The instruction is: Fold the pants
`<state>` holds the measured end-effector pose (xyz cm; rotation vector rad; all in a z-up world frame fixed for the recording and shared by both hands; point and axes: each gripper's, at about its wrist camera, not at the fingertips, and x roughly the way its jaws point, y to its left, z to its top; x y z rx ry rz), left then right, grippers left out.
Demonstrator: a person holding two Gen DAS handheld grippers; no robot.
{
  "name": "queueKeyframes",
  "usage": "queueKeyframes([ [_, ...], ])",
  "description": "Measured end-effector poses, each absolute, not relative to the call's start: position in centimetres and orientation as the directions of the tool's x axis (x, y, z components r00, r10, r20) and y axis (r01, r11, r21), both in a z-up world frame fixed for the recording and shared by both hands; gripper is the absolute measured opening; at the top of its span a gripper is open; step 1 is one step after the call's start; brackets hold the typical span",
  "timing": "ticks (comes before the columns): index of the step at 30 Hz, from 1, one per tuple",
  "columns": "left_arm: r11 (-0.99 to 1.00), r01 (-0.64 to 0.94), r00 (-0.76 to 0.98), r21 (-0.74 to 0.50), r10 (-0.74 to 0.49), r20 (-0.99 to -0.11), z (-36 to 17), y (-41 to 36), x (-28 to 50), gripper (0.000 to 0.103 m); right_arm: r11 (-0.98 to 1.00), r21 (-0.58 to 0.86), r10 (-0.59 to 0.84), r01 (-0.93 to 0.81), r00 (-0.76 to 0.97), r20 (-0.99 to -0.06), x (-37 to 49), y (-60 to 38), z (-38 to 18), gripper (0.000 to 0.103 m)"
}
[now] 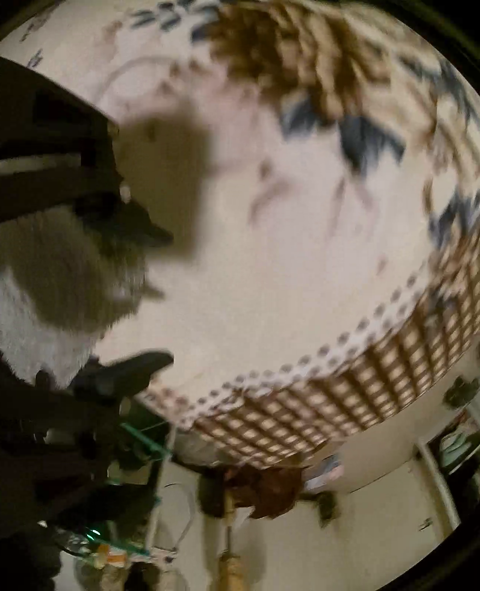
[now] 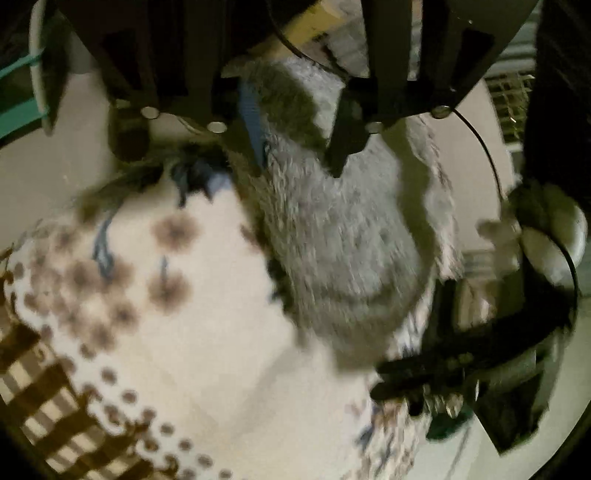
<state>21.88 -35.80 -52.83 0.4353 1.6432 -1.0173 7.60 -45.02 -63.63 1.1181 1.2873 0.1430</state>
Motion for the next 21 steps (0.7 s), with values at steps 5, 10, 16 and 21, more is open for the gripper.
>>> queueKeyframes([
  [5, 0.436, 0.834, -0.414, -0.339, 0.089, -0.906, -59.6, -38.2, 17.3, 0.063, 0.428, 0.763, 0.677, 0.485, 0.386, -0.626, 8.6, -46.2, -64.8, 0.062],
  [10, 0.341, 0.902, -0.286, -0.264, 0.015, -0.958, -58.5, -37.0, 16.4, 0.026, 0.458, 0.764, 0.736, 0.454, 0.288, -0.613, 10.6, -44.0, -66.6, 0.051],
  [16, 0.542, 0.765, -0.358, -0.347, -0.09, -0.929, -58.4, -32.4, 20.4, 0.026, 0.546, 0.721, 0.674, 0.427, 0.288, -0.68, 9.5, -43.7, -64.9, 0.021],
  [21, 0.701, 0.579, -0.303, -0.417, -0.29, -0.908, -55.3, -28.5, 23.8, 0.026, 0.544, 0.691, 0.676, 0.476, 0.239, -0.697, 9.0, -44.1, -66.0, 0.022],
])
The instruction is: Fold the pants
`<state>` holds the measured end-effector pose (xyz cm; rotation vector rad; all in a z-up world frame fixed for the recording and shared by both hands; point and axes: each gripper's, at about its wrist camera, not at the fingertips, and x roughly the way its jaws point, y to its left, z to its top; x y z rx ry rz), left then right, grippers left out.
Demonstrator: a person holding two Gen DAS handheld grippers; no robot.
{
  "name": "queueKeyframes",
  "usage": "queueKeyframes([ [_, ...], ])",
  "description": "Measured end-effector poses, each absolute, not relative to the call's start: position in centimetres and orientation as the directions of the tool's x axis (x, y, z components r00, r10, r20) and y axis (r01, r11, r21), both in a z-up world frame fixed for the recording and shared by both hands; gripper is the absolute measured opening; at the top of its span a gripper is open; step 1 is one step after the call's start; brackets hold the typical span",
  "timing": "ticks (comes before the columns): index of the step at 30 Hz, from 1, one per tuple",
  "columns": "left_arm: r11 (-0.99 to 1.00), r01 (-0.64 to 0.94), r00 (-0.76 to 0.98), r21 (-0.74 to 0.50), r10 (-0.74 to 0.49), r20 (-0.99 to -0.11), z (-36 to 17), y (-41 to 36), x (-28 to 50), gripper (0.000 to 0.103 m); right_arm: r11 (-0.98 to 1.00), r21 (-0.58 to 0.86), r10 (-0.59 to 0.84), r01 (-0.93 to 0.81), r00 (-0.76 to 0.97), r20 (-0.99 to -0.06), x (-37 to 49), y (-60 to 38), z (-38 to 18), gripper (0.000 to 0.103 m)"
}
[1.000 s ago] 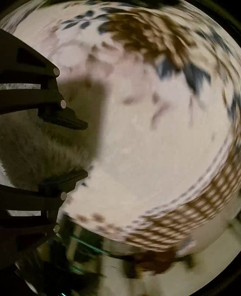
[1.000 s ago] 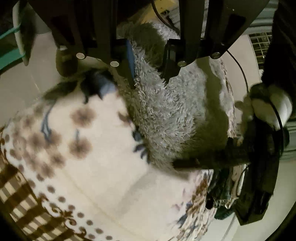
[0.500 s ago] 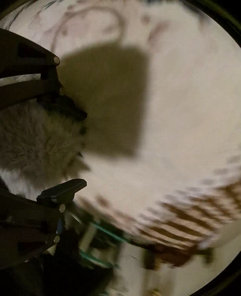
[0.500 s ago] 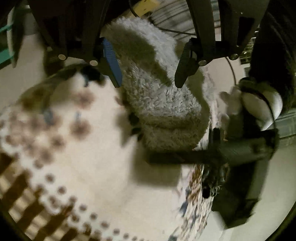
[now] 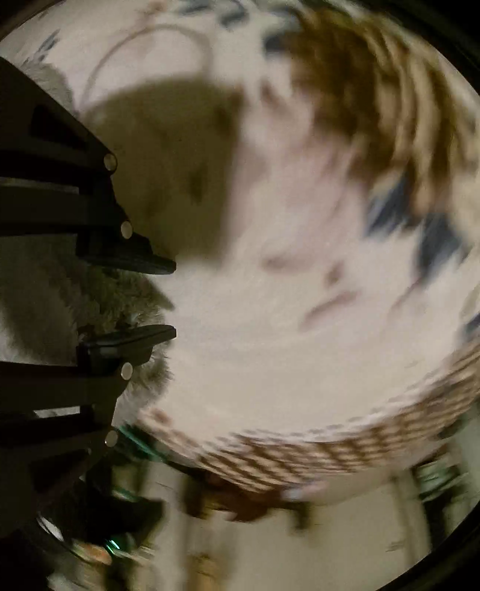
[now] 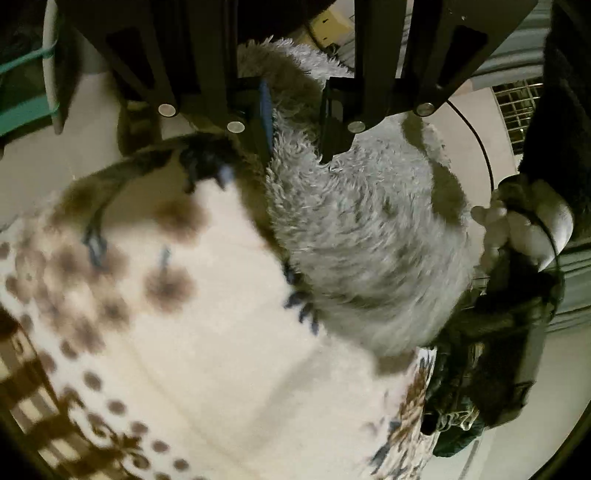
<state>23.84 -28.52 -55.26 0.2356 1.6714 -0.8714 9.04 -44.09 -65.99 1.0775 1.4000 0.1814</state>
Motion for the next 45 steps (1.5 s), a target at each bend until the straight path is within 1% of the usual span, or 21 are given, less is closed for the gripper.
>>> queueKeyframes([
  [3, 0.728, 0.462, -0.221, -0.507, -0.459, -0.861, -51.9, -24.9, 24.4, 0.032, 0.533, 0.699, 0.679, 0.476, 0.252, -0.689, 10.2, -44.7, -64.8, 0.042],
  [5, 0.744, 0.417, -0.158, -0.522, -0.506, -0.848, -50.1, -22.5, 24.2, 0.053, 0.546, 0.69, 0.642, 0.476, 0.293, -0.709, 10.2, -45.7, -63.5, 0.063],
  [6, 0.755, 0.394, -0.11, -0.525, -0.528, -0.842, -49.1, -20.8, 23.8, 0.077, 0.534, 0.701, 0.633, 0.473, 0.326, -0.702, 10.6, -46.3, -62.7, 0.066],
  [7, 0.769, 0.369, -0.058, -0.522, -0.542, -0.838, -48.0, -18.7, 23.4, 0.087, 0.524, 0.707, 0.631, 0.474, 0.34, -0.697, 10.9, -46.8, -62.3, 0.068],
  [10, 0.805, 0.287, 0.057, -0.52, -0.556, -0.829, -45.2, -11.5, 23.8, 0.087, 0.538, 0.697, 0.615, 0.474, 0.345, -0.709, 12.4, -47.1, -61.4, 0.068],
  [15, 0.865, 0.08, 0.189, -0.496, -0.502, -0.844, -45.1, -2.2, 20.3, 0.087, 0.658, 0.629, 0.533, 0.413, 0.334, -0.777, 15.0, -44.2, -57.8, 0.069],
  [17, 0.878, 0.038, 0.198, -0.478, -0.475, -0.857, -46.5, -1.1, 18.7, 0.087, 0.701, 0.591, 0.493, 0.398, 0.328, -0.806, 15.4, -42.2, -56.8, 0.074],
  [22, 0.864, -0.032, 0.133, -0.503, -0.495, -0.859, -50.5, 0.8, 17.0, 0.087, 0.77, 0.523, 0.436, 0.366, 0.297, -0.85, 16.5, -37.5, -55.3, 0.074],
  [26, 0.836, 0.073, 0.105, -0.545, -0.549, -0.829, -53.1, -1.6, 17.4, 0.085, 0.794, 0.49, 0.426, 0.359, 0.246, -0.871, 16.9, -34.6, -56.1, 0.074],
  [27, 0.821, 0.103, 0.102, -0.561, -0.57, -0.815, -53.8, -2.1, 17.4, 0.072, 0.801, 0.48, 0.419, 0.358, 0.238, -0.876, 17.0, -34.3, -56.4, 0.074],
  [28, 0.809, 0.117, 0.105, -0.576, -0.587, -0.803, -53.8, -1.8, 17.2, 0.038, 0.809, 0.465, 0.408, 0.358, 0.227, -0.884, 17.3, -33.9, -56.9, 0.074],
  [29, 0.794, 0.114, 0.099, -0.598, -0.608, -0.788, -53.9, -1.4, 17.1, 0.026, 0.821, 0.444, 0.39, 0.359, 0.216, -0.895, 17.4, -33.5, -57.2, 0.074],
  [31, 0.728, 0.031, 0.129, -0.685, -0.682, -0.719, -53.0, 0.7, 16.3, 0.025, 0.832, 0.423, 0.374, 0.359, 0.201, -0.905, 17.5, -33.2, -57.8, 0.074],
  [34, 0.652, -0.084, 0.19, -0.753, -0.732, -0.655, -51.5, 4.4, 14.4, 0.024, 0.847, 0.405, 0.36, 0.345, 0.189, -0.914, 17.9, -32.9, -58.3, 0.074],
  [37, 0.701, -0.162, 0.185, -0.694, -0.67, -0.719, -53.0, 6.8, 13.7, 0.022, 0.867, 0.375, 0.336, 0.328, 0.169, -0.926, 18.3, -32.2, -58.7, 0.074],
  [38, 0.718, -0.185, 0.169, -0.671, -0.65, -0.741, -53.7, 7.3, 13.8, 0.022, 0.872, 0.366, 0.33, 0.324, 0.163, -0.93, 18.4, -32.0, -58.8, 0.074],
  [39, 0.724, -0.198, 0.157, -0.661, -0.642, -0.75, -53.9, 7.6, 14.0, 0.027, 0.877, 0.359, 0.324, 0.32, 0.158, -0.933, 18.5, -31.7, -58.7, 0.074],
  [41, 0.763, -0.147, 0.138, -0.629, -0.614, -0.777, -53.1, 7.2, 14.5, 0.04, 0.875, 0.36, 0.324, 0.323, 0.162, -0.932, 18.6, -31.4, -58.3, 0.074],
  [42, 0.773, -0.091, 0.138, -0.628, -0.615, -0.776, -52.1, 6.4, 14.8, 0.064, 0.872, 0.369, 0.33, 0.322, 0.169, -0.929, 18.6, -31.2, -58.0, 0.074],
  [43, 0.769, -0.045, 0.142, -0.638, -0.627, -0.766, -51.2, 5.6, 15.1, 0.078, 0.874, 0.365, 0.324, 0.321, 0.177, -0.929, 18.5, -31.0, -57.6, 0.074],
  [45, 0.767, 0.049, 0.153, -0.64, -0.639, -0.754, -49.6, 3.7, 15.4, 0.079, 0.877, 0.357, 0.313, 0.321, 0.182, -0.932, 18.3, -30.8, -57.3, 0.074],
])
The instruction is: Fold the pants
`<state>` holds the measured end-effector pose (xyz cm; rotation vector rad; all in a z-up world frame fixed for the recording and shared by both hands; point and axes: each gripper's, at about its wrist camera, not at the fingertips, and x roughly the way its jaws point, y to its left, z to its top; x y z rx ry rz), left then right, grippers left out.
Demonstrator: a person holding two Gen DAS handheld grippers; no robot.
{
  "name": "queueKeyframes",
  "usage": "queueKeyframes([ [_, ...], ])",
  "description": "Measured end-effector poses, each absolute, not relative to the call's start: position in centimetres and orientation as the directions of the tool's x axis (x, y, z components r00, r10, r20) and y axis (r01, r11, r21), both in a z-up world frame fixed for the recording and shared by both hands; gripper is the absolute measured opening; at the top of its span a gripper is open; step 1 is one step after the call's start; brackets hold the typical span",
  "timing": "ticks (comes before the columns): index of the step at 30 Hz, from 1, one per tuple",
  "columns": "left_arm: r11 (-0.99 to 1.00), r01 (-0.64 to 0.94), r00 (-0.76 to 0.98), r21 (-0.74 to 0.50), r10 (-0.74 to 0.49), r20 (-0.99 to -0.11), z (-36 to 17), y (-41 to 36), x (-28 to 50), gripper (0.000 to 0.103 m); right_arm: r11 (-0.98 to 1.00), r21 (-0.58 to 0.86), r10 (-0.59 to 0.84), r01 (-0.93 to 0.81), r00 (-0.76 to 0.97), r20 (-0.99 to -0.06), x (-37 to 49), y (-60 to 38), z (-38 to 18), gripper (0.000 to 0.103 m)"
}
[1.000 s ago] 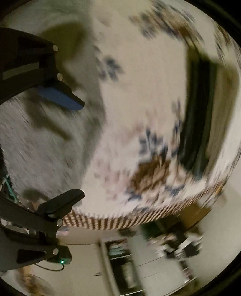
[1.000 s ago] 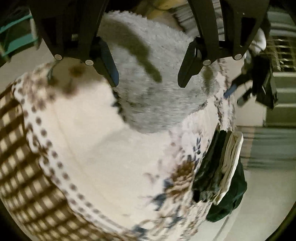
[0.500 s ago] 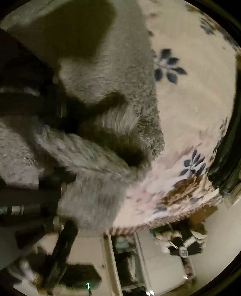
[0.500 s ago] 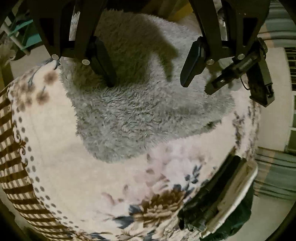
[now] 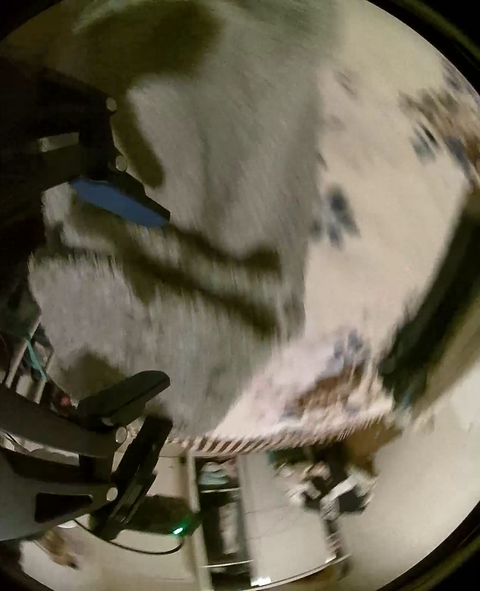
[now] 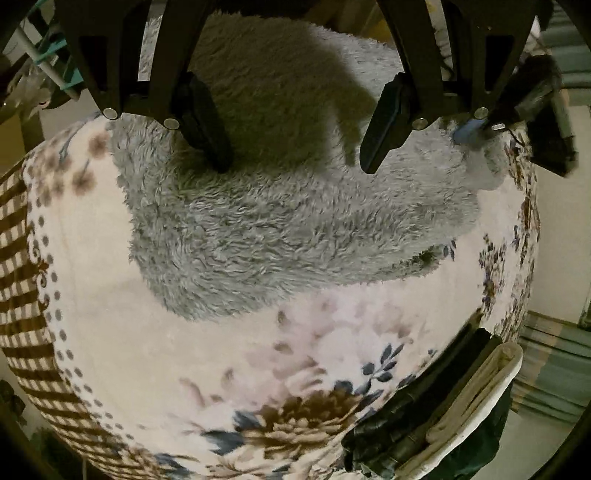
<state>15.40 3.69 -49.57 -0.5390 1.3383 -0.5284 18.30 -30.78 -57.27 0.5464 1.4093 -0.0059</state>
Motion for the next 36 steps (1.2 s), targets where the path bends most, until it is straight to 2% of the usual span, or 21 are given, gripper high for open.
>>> queueKeyframes([
  [4, 0.764, 0.171, 0.125, -0.622, -0.643, -0.756, -49.5, -0.6, 15.9, 0.077, 0.858, 0.362, 0.318, 0.364, 0.178, -0.931, 17.7, -30.9, -57.4, 0.074],
  [5, 0.756, 0.202, 0.128, -0.622, -0.65, -0.749, -49.7, -1.6, 16.0, 0.07, 0.854, 0.36, 0.317, 0.375, 0.175, -0.932, 17.5, -30.9, -57.6, 0.074],
  [6, 0.746, 0.237, 0.141, -0.622, -0.66, -0.738, -50.0, -2.4, 16.3, 0.03, 0.853, 0.357, 0.315, 0.38, 0.172, -0.934, 17.4, -31.0, -57.7, 0.074],
  [7, 0.741, 0.265, 0.143, -0.617, -0.663, -0.735, -50.4, -3.0, 16.4, 0.0, 0.852, 0.355, 0.313, 0.385, 0.169, -0.935, 17.2, -31.0, -57.9, 0.074],
  [10, 0.715, 0.321, 0.177, -0.621, -0.689, -0.702, -49.8, -3.4, 16.1, 0.0, 0.854, 0.342, 0.3, 0.392, 0.167, -0.939, 16.8, -31.3, -58.0, 0.074],
  [13, 0.748, 0.324, 0.257, -0.579, -0.659, -0.707, -48.3, -1.7, 16.3, 0.0, 0.862, 0.333, 0.288, 0.382, 0.173, -0.942, 16.7, -31.6, -57.8, 0.074],
  [17, 0.797, 0.147, 0.285, -0.586, -0.602, -0.746, -49.5, 4.2, 17.7, 0.0, 0.864, 0.343, 0.289, 0.369, 0.195, -0.937, 16.5, -32.1, -56.9, 0.074],
  [20, 0.812, 0.021, 0.324, -0.583, -0.557, -0.764, -48.6, 8.5, 16.8, 0.004, 0.862, 0.374, 0.321, 0.343, 0.201, -0.925, 16.7, -31.8, -56.3, 0.074],
  [21, 0.81, -0.015, 0.343, -0.586, -0.547, -0.764, -48.2, 10.0, 16.0, 0.015, 0.867, 0.374, 0.321, 0.33, 0.205, -0.925, 16.7, -31.4, -56.0, 0.074],
  [22, 0.812, -0.062, 0.363, -0.58, -0.524, -0.771, -47.9, 11.3, 15.2, 0.049, 0.868, 0.377, 0.324, 0.323, 0.206, -0.923, 16.8, -31.1, -55.8, 0.074],
  [24, 0.785, -0.156, 0.431, -0.6, -0.492, -0.756, -47.5, 14.7, 12.8, 0.103, 0.864, 0.394, 0.345, 0.314, 0.202, -0.917, 16.9, -30.3, -55.6, 0.074],
  [26, 0.723, -0.25, 0.506, -0.645, -0.47, -0.723, -48.0, 17.8, 10.2, 0.103, 0.862, 0.401, 0.356, 0.31, 0.192, -0.914, 17.0, -29.4, -55.7, 0.074],
  [31, 0.588, -0.507, 0.568, -0.631, -0.323, -0.757, -52.8, 24.0, 5.4, 0.103, 0.879, 0.384, 0.356, 0.283, 0.147, -0.923, 17.4, -27.8, -55.9, 0.074],
  [36, 0.481, -0.601, 0.557, -0.639, -0.322, -0.766, -58.7, 26.8, 6.0, 0.103, 0.906, 0.345, 0.329, 0.245, 0.107, -0.938, 18.2, -26.5, -56.2, 0.074],
])
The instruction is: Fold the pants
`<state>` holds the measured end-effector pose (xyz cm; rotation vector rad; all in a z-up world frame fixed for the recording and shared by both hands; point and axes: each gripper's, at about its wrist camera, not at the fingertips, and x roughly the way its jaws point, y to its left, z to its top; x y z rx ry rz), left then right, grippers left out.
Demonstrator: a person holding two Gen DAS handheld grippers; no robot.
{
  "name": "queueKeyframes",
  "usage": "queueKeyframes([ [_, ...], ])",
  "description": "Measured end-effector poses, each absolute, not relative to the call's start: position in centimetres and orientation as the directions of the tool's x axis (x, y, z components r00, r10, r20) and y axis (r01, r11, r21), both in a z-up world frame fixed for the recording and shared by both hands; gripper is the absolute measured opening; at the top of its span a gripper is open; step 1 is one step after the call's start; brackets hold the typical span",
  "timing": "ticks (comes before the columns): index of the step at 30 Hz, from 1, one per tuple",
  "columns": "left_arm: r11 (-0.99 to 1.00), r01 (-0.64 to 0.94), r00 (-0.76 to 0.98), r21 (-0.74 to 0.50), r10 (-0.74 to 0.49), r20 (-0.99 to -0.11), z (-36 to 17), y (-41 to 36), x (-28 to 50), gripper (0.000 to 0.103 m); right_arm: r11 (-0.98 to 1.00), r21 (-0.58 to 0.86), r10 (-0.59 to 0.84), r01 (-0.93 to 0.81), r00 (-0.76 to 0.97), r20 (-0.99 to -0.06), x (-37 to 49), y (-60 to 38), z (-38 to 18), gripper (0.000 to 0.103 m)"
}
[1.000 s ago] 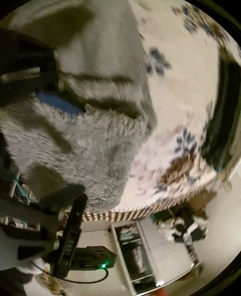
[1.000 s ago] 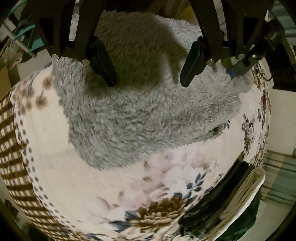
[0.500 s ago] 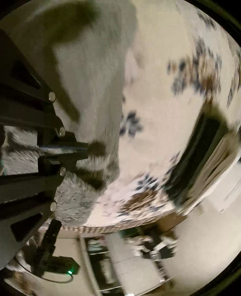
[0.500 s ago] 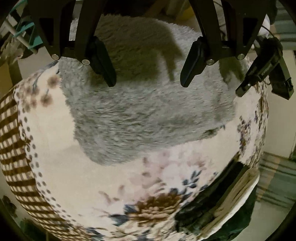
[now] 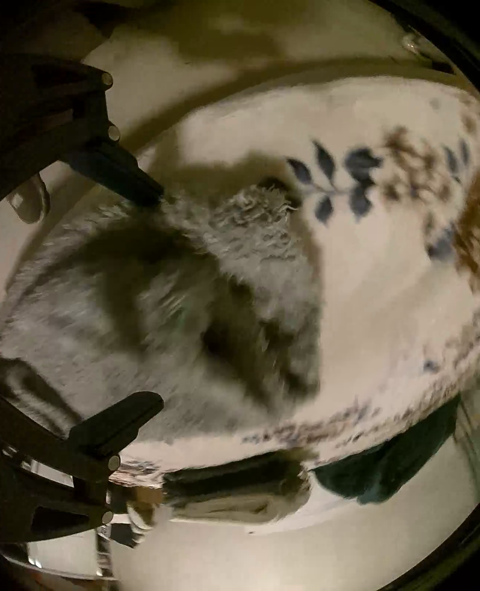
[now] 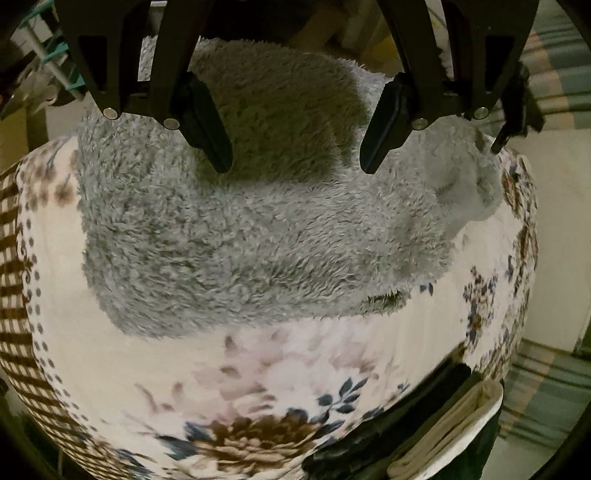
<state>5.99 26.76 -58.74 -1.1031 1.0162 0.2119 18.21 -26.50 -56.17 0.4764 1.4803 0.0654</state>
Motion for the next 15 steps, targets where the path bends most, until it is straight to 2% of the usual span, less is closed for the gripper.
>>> queueKeyframes([
  [5, 0.551, -0.581, 0.565, -0.599, -0.256, -0.784, -58.7, 26.4, 7.4, 0.103, 0.92, 0.318, 0.308, 0.228, 0.077, -0.948, 18.8, -25.5, -57.0, 0.074],
  [6, 0.551, -0.558, 0.593, -0.621, -0.259, -0.763, -58.3, 26.3, 7.1, 0.101, 0.923, 0.313, 0.305, 0.225, 0.072, -0.95, 18.9, -25.2, -57.2, 0.074],
  [8, 0.563, -0.509, 0.64, -0.651, -0.258, -0.723, -57.4, 26.1, 6.5, 0.092, 0.925, 0.309, 0.301, 0.222, 0.066, -0.951, 18.9, -24.8, -57.6, 0.074],
  [12, 0.567, -0.474, 0.658, -0.674, -0.281, -0.699, -57.8, 26.0, 6.7, 0.09, 0.92, 0.322, 0.316, 0.222, 0.059, -0.947, 18.9, -23.9, -58.2, 0.074],
  [14, 0.573, -0.466, 0.659, -0.674, -0.284, -0.697, -58.6, 26.0, 7.1, 0.08, 0.919, 0.328, 0.323, 0.219, 0.058, -0.945, 18.8, -23.6, -58.4, 0.074],
  [15, 0.573, -0.463, 0.664, -0.676, -0.28, -0.693, -58.7, 26.2, 7.3, 0.058, 0.919, 0.332, 0.327, 0.215, 0.057, -0.943, 18.9, -23.4, -58.5, 0.074],
])
